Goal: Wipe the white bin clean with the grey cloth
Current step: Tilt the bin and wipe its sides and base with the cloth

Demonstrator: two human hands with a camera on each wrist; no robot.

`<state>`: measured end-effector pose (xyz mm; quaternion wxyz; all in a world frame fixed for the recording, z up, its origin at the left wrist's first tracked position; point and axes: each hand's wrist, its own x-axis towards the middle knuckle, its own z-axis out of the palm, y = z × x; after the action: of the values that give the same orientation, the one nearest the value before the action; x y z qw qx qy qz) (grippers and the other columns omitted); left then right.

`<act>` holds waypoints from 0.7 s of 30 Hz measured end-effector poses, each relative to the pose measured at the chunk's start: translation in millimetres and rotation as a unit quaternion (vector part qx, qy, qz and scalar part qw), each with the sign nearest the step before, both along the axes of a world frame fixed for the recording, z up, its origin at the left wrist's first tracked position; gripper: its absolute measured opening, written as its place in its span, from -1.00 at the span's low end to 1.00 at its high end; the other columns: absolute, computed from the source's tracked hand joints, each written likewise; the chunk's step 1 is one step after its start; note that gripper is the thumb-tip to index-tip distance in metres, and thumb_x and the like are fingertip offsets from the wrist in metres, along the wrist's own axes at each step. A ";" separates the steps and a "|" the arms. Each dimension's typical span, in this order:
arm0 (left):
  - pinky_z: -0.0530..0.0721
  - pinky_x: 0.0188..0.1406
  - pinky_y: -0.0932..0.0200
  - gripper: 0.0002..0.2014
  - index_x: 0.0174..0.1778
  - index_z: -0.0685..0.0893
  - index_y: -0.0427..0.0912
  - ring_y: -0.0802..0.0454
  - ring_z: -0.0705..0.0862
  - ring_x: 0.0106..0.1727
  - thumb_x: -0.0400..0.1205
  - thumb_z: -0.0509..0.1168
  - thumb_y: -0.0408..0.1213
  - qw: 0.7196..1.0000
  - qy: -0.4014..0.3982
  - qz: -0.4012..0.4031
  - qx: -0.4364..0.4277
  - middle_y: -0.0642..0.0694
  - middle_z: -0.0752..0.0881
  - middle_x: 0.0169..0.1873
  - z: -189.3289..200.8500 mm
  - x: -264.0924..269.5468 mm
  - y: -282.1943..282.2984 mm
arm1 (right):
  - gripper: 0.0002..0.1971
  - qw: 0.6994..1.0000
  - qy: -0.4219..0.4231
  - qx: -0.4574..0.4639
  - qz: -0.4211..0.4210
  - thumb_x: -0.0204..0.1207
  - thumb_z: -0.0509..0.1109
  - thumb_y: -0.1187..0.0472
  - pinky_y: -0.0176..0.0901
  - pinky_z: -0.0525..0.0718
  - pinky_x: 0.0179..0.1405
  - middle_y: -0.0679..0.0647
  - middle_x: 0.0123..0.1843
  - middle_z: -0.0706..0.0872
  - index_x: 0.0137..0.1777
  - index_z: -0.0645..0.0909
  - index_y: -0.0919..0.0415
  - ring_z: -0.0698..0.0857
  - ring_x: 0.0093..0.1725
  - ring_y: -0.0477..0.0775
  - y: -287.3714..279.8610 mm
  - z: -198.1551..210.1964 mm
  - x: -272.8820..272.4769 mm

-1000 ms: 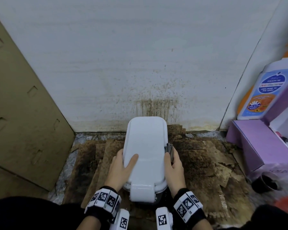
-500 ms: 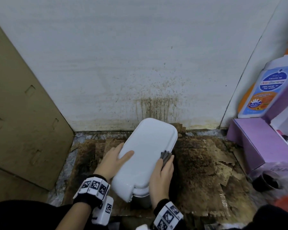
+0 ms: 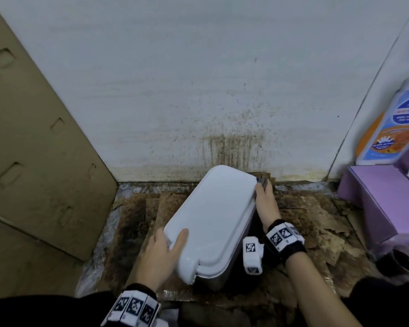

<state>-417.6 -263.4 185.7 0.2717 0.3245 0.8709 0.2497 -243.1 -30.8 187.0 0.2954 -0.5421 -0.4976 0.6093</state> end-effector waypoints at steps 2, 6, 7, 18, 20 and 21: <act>0.68 0.09 -0.04 -0.31 0.14 0.46 0.08 -0.01 0.69 0.04 0.45 0.04 0.61 0.998 -0.055 0.016 0.003 0.04 0.67 0.04 3.3 5.8 -4.2 | -0.38 1.000 0.008 -0.004 0.015 0.74 0.10 -0.15 0.14 0.38 0.54 -0.03 0.72 0.26 0.75 0.07 -0.06 0.34 0.65 0.15 12.5 3.8 4.8; 0.67 0.12 -0.02 -0.35 0.17 0.46 0.10 0.04 0.71 0.10 0.46 0.15 0.58 0.991 -0.127 0.039 0.032 0.07 0.70 0.11 2.6 7.6 -7.3 | -0.42 0.999 0.037 -0.028 0.013 0.74 0.20 -0.04 -0.05 0.37 0.37 0.01 0.71 0.30 0.72 0.18 0.02 0.34 0.64 0.10 23.4 8.5 8.1; 0.68 0.09 -0.01 -0.34 0.15 0.47 0.11 0.06 0.72 0.09 0.43 0.16 0.59 0.990 -0.130 0.039 0.042 0.08 0.71 0.09 0.6 5.7 -8.0 | -0.41 0.999 0.036 -0.029 0.011 0.73 0.21 -0.04 -0.05 0.35 0.40 0.01 0.72 0.28 0.72 0.18 0.03 0.32 0.65 0.10 23.3 9.0 8.0; 0.71 0.21 -0.10 -0.37 0.26 0.56 0.34 0.22 0.73 0.14 0.38 0.22 0.62 0.990 -0.116 0.002 0.086 0.27 0.75 0.16 9.9 -16.1 -1.3 | -0.64 0.989 0.094 0.008 -0.115 0.75 0.17 0.09 -0.16 0.49 0.16 -0.20 0.31 0.63 0.51 0.48 0.02 0.60 0.30 -0.09 -8.7 3.4 21.9; 0.71 0.20 -0.13 -0.34 0.30 0.55 0.39 0.15 0.74 0.15 0.36 0.20 0.64 0.991 -0.109 -0.008 0.080 0.26 0.75 0.17 18.3 -24.9 5.1 | -0.62 0.983 0.101 0.011 -0.154 0.75 0.16 0.07 -0.16 0.49 0.15 -0.24 0.26 0.63 0.54 0.46 0.00 0.60 0.19 -0.17 -20.4 4.0 24.2; 0.71 0.20 -0.13 -0.32 0.34 0.54 0.39 0.08 0.74 0.17 0.37 0.17 0.65 0.992 -0.097 -0.011 0.075 0.22 0.75 0.20 21.4 -30.2 9.0 | -0.58 0.980 0.100 0.013 -0.172 0.74 0.16 0.04 -0.10 0.48 0.21 -0.19 0.35 0.61 0.58 0.43 0.00 0.59 0.25 -0.11 -27.0 3.5 25.2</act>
<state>-447.8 -254.4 207.1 0.3329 0.3272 0.8158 0.3415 -217.9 -57.8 190.5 0.4508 -0.5524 -0.3728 0.5939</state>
